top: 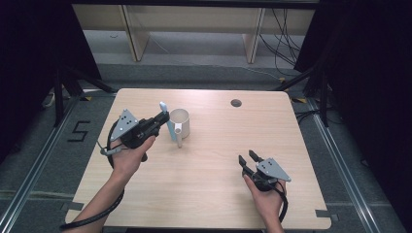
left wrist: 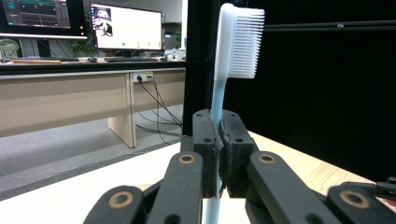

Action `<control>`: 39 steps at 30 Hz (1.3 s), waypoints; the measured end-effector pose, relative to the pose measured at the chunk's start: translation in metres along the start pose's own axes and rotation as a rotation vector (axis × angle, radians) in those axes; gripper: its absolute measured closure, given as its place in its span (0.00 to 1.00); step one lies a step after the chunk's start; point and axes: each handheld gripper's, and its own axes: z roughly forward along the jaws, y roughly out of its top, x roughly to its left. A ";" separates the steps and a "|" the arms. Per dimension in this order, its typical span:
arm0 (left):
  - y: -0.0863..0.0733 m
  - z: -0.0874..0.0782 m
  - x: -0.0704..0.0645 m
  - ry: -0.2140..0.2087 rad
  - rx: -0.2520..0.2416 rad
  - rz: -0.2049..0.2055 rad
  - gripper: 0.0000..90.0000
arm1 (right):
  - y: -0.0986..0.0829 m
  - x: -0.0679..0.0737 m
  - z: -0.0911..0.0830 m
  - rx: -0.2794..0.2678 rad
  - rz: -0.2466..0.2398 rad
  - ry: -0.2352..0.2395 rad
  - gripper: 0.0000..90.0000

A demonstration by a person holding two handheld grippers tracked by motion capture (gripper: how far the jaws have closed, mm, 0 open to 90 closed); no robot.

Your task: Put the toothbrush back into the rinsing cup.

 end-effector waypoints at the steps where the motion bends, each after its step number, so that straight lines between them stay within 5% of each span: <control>1: 0.001 0.001 0.001 0.003 -0.001 0.003 0.95 | 0.000 0.002 -0.002 0.011 0.043 0.001 0.61; 13: 0.001 0.006 0.006 0.020 -0.011 0.004 0.95 | 0.000 0.000 -0.001 0.000 0.030 0.006 0.61; 17: 0.002 0.007 0.006 0.021 -0.012 0.004 0.95 | 0.001 -0.004 -0.001 -0.005 -0.008 -0.012 0.61; 23: 0.005 0.009 0.006 0.021 -0.017 0.003 0.95 | 0.001 -0.001 -0.003 0.020 0.042 -0.007 0.61; 27: 0.007 0.011 0.006 0.019 -0.019 0.001 0.96 | 0.001 -0.003 -0.002 0.008 0.011 -0.015 0.61; 39: 0.011 0.017 0.008 0.028 -0.026 -0.001 0.95 | 0.001 -0.001 -0.003 0.022 0.033 -0.004 0.61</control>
